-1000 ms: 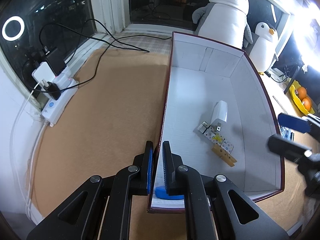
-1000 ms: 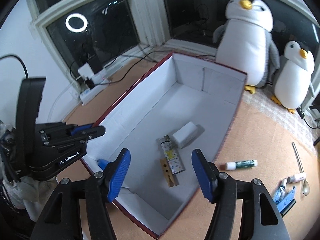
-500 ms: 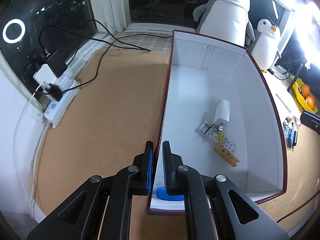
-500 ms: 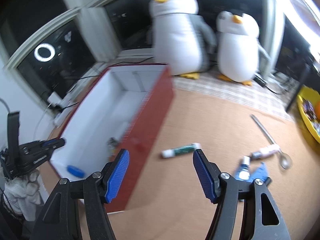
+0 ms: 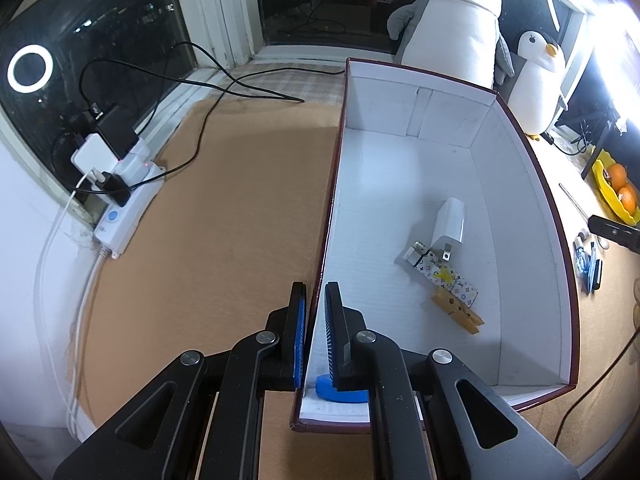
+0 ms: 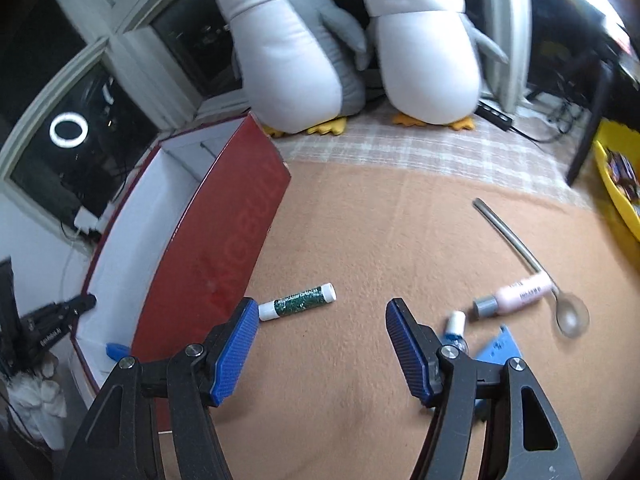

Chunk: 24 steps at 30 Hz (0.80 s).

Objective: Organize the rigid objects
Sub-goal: 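Move the right gripper back to the green glue stick, then grasp the green glue stick upright with the right gripper and lift it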

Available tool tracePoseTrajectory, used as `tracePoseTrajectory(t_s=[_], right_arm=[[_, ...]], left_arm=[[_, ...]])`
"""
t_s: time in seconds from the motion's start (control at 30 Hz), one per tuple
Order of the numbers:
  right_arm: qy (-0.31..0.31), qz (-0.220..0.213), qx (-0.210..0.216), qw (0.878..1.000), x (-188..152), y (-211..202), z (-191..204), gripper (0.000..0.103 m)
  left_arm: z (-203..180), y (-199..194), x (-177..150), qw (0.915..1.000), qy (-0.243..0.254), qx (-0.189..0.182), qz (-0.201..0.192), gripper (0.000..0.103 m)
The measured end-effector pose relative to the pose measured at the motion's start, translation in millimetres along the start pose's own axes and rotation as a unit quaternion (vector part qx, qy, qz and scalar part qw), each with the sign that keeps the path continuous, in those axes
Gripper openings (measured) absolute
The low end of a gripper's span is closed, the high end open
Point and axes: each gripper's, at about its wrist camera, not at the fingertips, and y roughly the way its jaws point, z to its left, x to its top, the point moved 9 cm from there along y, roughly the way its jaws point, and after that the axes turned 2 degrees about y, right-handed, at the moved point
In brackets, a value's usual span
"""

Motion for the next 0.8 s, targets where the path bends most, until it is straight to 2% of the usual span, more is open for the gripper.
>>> tracePoseTrajectory(t_s=[0.13, 0.37, 0.63, 0.77, 0.8], right_arm=[[-0.087, 0.034, -0.007, 0.996, -4.2, 19.2, 19.7, 0.056], [-0.232, 0.078, -0.05, 0.968, -24.1, 50.8, 42.0, 0.056], [-0.32, 0.097, -0.081, 0.939, -28.0, 76.0, 56.2, 0.056], [-0.333, 0.108, -0.092, 0.932, -24.0, 87.5, 54.4, 0.044], [-0.327, 0.115, -0.086, 0.934, -23.0, 90.0, 53.4, 0.037]], left_arm=[[0.0, 0.6, 0.2, 1.0, -0.001, 0.003, 0.001, 0.008], [0.4, 1.9, 0.5, 1.0, -0.002, 0.007, 0.002, 0.008], [0.6, 1.6, 0.3, 1.0, -0.005, 0.006, 0.004, 0.008], [1.1, 1.7, 0.3, 1.0, -0.006, 0.005, 0.004, 0.008], [0.9, 1.8, 0.2, 1.0, -0.006, 0.004, 0.004, 0.008]])
